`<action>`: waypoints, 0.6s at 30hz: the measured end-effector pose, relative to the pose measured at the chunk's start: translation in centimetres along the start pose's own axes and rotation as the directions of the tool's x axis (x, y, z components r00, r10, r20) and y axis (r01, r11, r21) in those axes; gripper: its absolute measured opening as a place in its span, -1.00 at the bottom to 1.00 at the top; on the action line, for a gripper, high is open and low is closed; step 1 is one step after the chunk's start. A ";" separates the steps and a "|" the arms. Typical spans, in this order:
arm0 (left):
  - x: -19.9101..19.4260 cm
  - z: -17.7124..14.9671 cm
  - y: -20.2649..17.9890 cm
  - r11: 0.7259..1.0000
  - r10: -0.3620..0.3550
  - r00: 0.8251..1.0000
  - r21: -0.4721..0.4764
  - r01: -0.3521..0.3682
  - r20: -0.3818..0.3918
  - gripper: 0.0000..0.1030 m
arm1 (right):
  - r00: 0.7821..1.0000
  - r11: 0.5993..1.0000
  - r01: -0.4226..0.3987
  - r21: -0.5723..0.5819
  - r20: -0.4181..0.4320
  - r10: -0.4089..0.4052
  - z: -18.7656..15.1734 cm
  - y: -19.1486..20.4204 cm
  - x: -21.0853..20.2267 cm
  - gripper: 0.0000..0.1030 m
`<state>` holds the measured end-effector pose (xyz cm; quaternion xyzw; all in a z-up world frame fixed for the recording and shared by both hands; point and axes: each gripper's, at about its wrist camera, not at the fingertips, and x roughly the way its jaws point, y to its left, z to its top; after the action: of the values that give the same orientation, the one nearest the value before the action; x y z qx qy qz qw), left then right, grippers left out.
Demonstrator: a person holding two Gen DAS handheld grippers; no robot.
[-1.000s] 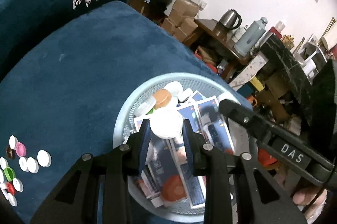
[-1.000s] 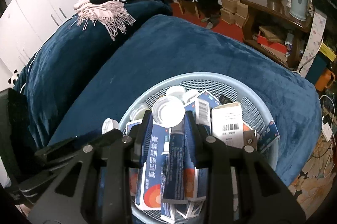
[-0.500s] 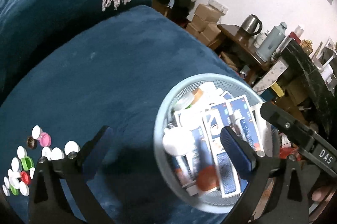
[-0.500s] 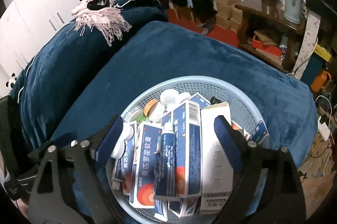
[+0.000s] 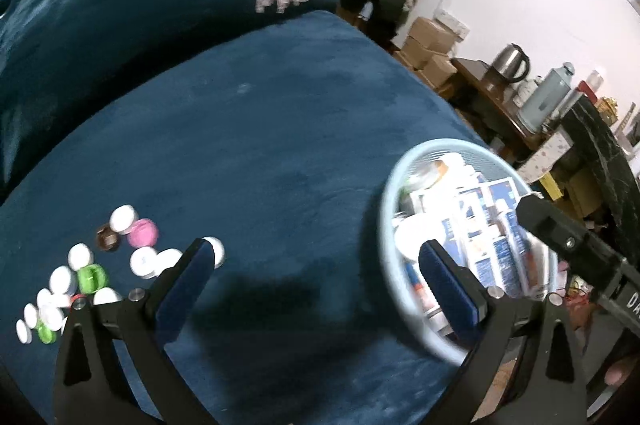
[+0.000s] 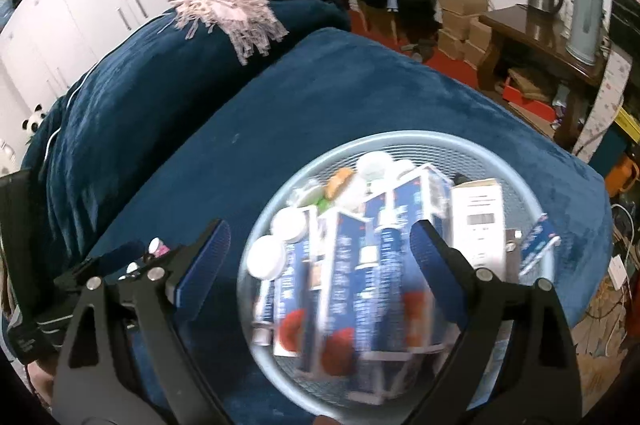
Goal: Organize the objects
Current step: 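Move both open grippers back from the basket to the caps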
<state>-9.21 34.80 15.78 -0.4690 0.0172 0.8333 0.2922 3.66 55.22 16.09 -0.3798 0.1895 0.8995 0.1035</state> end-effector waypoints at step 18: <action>-5.1 -10.3 20.6 0.895 0.340 0.939 -0.286 -0.342 -0.057 0.98 | 0.975 0.939 -0.178 -0.293 -0.178 0.130 -7.0 16.2 5.9 0.82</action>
<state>-9.58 12.22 9.03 -0.4990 -0.0231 0.8635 0.0693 -1.26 37.90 11.59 -0.4443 0.0842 0.8909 -0.0429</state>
